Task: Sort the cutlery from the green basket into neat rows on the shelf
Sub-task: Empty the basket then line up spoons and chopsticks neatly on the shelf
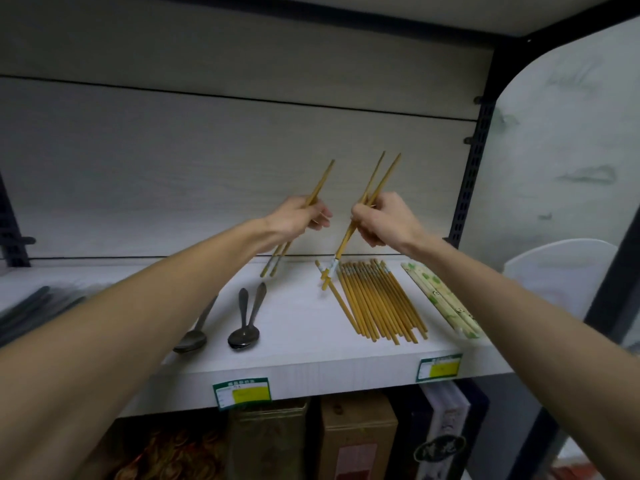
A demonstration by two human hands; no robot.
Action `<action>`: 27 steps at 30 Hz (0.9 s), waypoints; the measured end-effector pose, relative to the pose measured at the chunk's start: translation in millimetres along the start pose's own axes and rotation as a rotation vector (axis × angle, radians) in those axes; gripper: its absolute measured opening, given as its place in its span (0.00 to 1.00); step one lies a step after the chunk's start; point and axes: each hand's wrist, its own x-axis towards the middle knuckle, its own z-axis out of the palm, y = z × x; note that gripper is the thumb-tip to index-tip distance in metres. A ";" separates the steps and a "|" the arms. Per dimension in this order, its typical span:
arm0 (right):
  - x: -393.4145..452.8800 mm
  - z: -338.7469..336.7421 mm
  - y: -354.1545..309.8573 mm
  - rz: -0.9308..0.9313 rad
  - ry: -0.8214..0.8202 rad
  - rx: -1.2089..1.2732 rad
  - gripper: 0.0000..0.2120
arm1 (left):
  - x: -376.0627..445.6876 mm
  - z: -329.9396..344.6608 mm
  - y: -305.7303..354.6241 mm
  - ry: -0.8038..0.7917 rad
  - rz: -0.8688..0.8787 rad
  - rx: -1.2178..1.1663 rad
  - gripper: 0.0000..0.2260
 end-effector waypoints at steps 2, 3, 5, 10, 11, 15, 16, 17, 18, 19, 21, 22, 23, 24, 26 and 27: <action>-10.2 4.8 5.4 -0.046 0.052 -0.073 0.07 | -5.4 7.3 -0.5 -0.012 0.049 -0.004 0.16; -15.2 7.2 9.7 -0.061 0.067 -0.094 0.04 | -7.2 10.6 -0.9 -0.015 0.073 -0.002 0.16; -24.5 12.8 19.4 -0.096 0.061 -0.137 0.03 | -10.4 14.8 -3.1 -0.027 0.114 0.045 0.17; -40.1 26.2 39.7 -0.219 0.008 -0.281 0.05 | -18.4 10.9 -12.9 0.018 0.302 0.655 0.22; -42.8 28.1 40.6 -0.242 0.003 -0.322 0.05 | -20.4 9.7 -14.9 0.017 0.322 0.700 0.23; -54.3 32.7 39.3 -0.307 -0.045 -0.538 0.06 | -32.4 12.3 -18.3 0.019 0.377 0.748 0.22; -56.7 34.3 39.2 -0.315 -0.052 -0.602 0.06 | -34.2 12.9 -18.6 0.004 0.384 0.773 0.22; -58.4 36.3 39.4 -0.317 -0.053 -0.655 0.07 | -35.5 12.9 -18.5 -0.016 0.384 0.795 0.21; -59.6 38.0 39.5 -0.322 -0.052 -0.692 0.07 | -36.2 12.7 -18.5 -0.035 0.382 0.814 0.21; -60.2 39.3 40.1 -0.331 -0.057 -0.718 0.07 | -36.9 13.1 -18.0 -0.046 0.392 0.832 0.20; -60.9 41.9 40.0 -0.336 -0.086 -0.771 0.08 | -37.8 14.1 -18.9 -0.065 0.405 0.870 0.19; -61.2 43.1 39.6 -0.332 -0.101 -0.802 0.09 | -38.9 15.3 -19.5 -0.081 0.405 0.887 0.18; -61.3 43.8 39.7 -0.330 -0.112 -0.830 0.10 | -39.8 17.2 -21.2 -0.097 0.412 0.895 0.17; -61.6 44.8 39.8 -0.322 -0.120 -0.851 0.11 | -40.5 19.6 -23.8 -0.108 0.416 0.891 0.16; -62.4 46.6 40.1 -0.292 -0.132 -0.868 0.12 | -41.7 24.4 -30.0 -0.125 0.413 0.865 0.15; -63.1 47.1 40.4 -0.277 -0.139 -0.862 0.13 | -42.6 26.5 -32.8 -0.137 0.412 0.843 0.15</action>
